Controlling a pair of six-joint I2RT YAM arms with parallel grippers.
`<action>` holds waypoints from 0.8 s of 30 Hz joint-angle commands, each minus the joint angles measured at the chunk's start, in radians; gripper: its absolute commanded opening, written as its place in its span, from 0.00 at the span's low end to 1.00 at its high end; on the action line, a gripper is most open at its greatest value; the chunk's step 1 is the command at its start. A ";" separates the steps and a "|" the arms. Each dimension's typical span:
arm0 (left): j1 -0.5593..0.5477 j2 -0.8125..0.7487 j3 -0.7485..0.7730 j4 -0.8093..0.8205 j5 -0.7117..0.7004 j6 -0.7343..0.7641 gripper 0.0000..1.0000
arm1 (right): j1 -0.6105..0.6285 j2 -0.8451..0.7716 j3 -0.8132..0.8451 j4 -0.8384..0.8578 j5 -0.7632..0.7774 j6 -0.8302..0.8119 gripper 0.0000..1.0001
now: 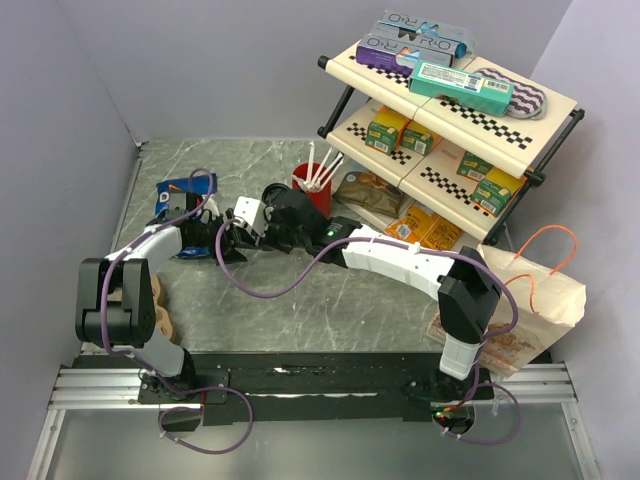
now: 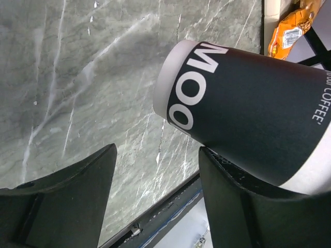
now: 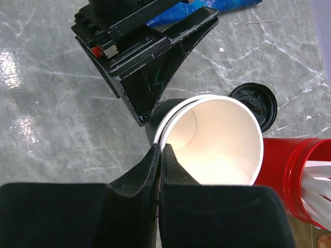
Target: Pack the takeout coffee
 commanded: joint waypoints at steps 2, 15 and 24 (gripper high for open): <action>0.000 -0.039 0.038 -0.015 0.032 0.024 0.70 | 0.008 -0.032 0.050 0.034 0.012 -0.011 0.00; 0.001 -0.169 -0.033 0.236 0.227 -0.109 0.79 | 0.008 -0.023 0.049 -0.021 0.011 -0.008 0.00; -0.005 -0.118 -0.033 0.196 0.169 -0.119 0.77 | 0.010 -0.030 0.039 -0.007 0.000 -0.005 0.00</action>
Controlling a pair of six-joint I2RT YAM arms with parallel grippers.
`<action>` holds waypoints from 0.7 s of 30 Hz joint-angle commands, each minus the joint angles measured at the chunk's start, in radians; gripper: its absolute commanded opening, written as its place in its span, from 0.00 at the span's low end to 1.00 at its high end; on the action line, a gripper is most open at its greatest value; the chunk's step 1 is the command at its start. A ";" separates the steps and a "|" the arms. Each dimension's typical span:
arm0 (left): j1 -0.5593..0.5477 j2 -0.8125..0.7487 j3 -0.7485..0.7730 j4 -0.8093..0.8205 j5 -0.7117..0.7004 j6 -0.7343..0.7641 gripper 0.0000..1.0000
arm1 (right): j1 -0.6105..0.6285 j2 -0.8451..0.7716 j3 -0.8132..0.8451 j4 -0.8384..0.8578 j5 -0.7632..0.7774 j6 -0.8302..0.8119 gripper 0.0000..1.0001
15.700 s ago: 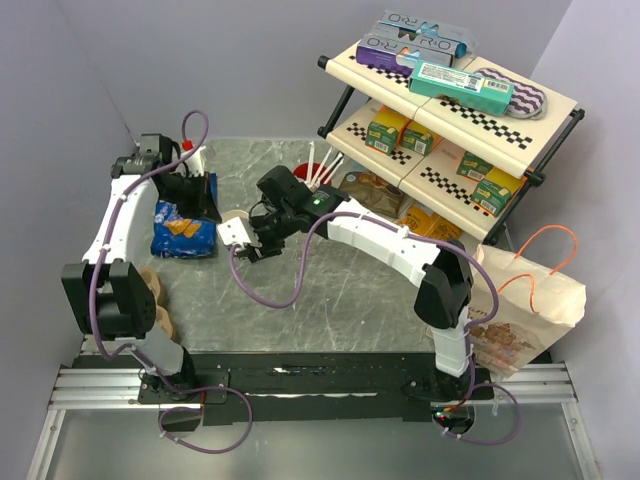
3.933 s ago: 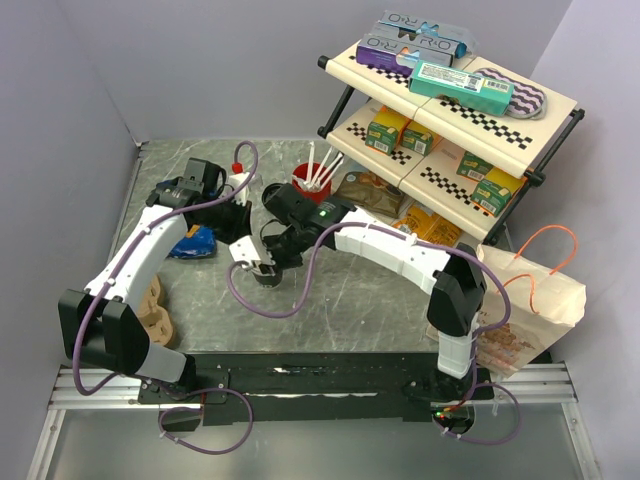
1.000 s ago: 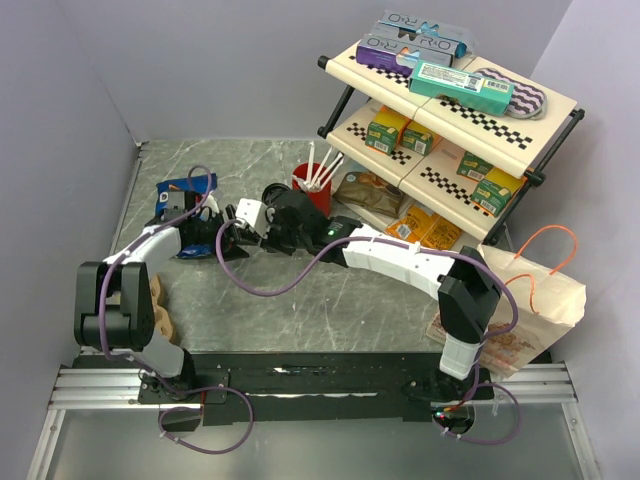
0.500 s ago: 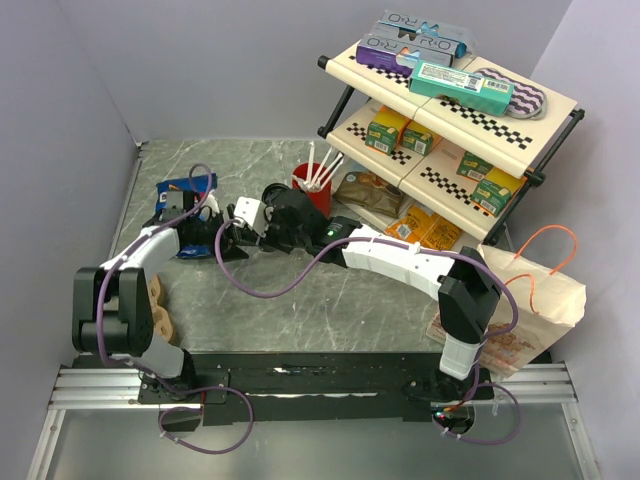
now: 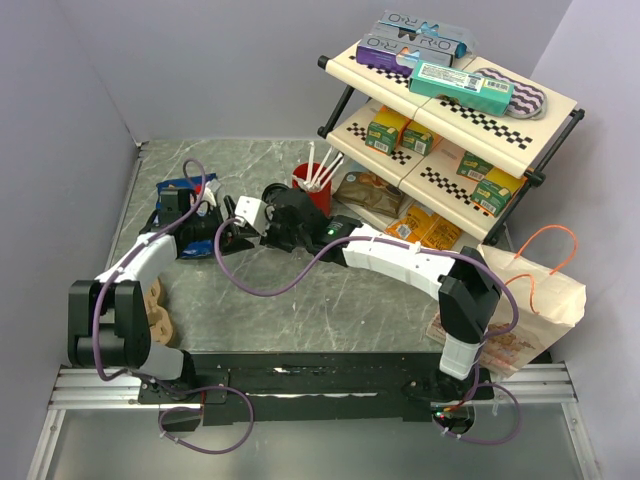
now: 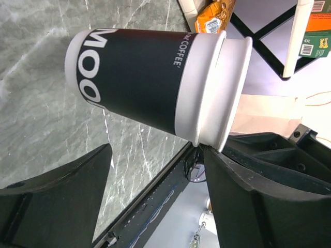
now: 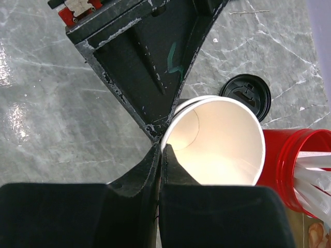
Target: Pack the takeout coffee
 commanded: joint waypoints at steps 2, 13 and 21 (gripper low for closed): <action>-0.013 0.014 0.011 0.003 -0.035 0.021 0.76 | 0.012 -0.035 0.028 0.046 -0.022 0.022 0.00; -0.026 0.046 -0.027 0.013 -0.174 0.044 0.76 | 0.015 -0.009 0.108 0.038 -0.063 0.073 0.00; -0.027 0.092 0.016 -0.043 -0.233 0.083 0.76 | 0.018 -0.009 0.131 0.031 -0.071 0.093 0.00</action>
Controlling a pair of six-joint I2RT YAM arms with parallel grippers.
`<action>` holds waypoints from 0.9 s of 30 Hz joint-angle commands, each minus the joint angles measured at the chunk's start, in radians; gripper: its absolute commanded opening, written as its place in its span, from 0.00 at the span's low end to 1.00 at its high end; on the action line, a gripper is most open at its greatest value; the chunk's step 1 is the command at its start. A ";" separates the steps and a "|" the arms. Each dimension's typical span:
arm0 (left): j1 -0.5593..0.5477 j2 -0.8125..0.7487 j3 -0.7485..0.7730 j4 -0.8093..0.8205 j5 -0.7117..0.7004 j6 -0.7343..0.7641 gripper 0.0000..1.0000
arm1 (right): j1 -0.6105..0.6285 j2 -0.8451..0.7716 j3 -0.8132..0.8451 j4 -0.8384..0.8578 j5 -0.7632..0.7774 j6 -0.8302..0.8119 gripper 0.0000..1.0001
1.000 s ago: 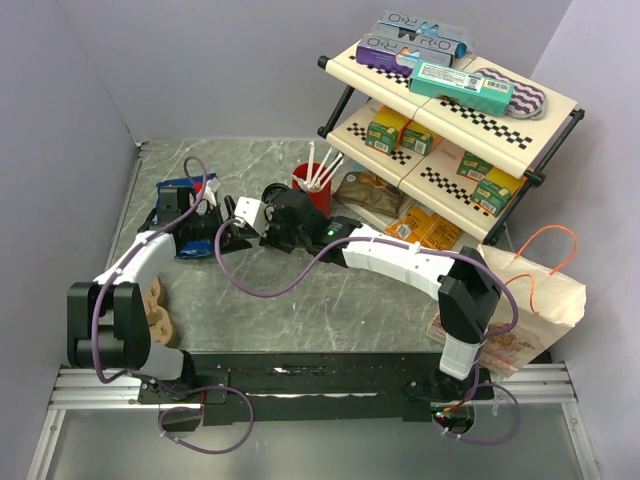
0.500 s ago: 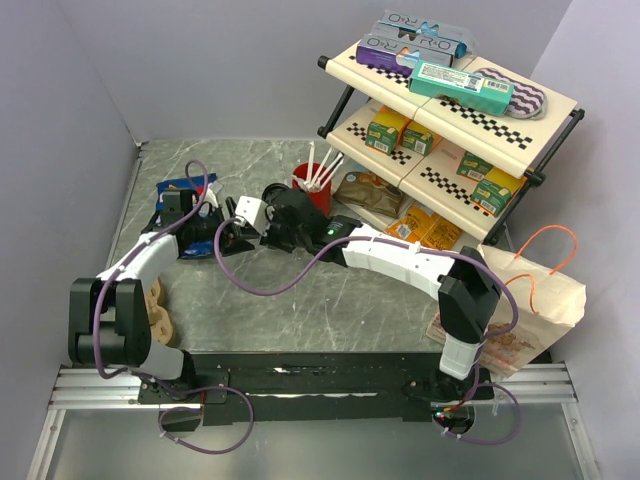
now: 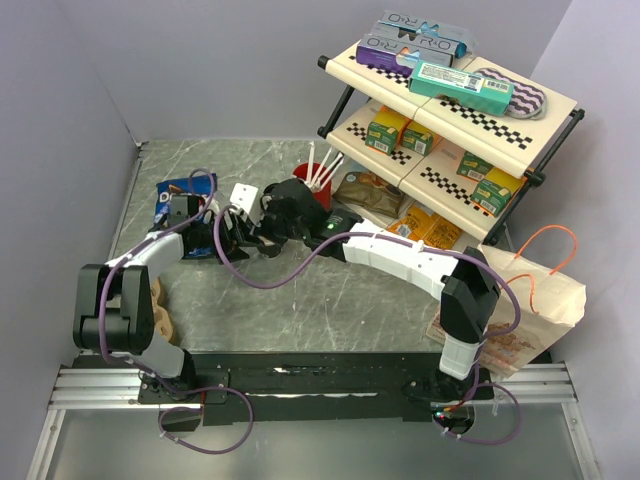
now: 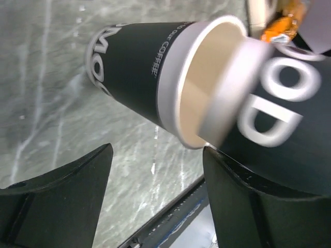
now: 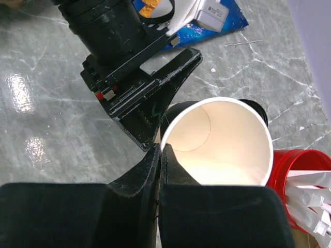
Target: Pack the takeout coffee
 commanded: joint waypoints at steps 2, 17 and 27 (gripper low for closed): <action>-0.004 -0.004 0.051 -0.023 -0.040 0.034 0.76 | 0.018 -0.020 0.039 0.031 -0.003 0.003 0.00; 0.021 -0.025 0.247 -0.163 -0.089 0.130 0.75 | 0.013 -0.224 0.007 -0.078 0.066 -0.102 0.00; -0.048 0.180 0.620 -0.410 -0.207 0.454 0.56 | -0.042 -0.439 -0.133 -0.183 0.089 -0.122 0.00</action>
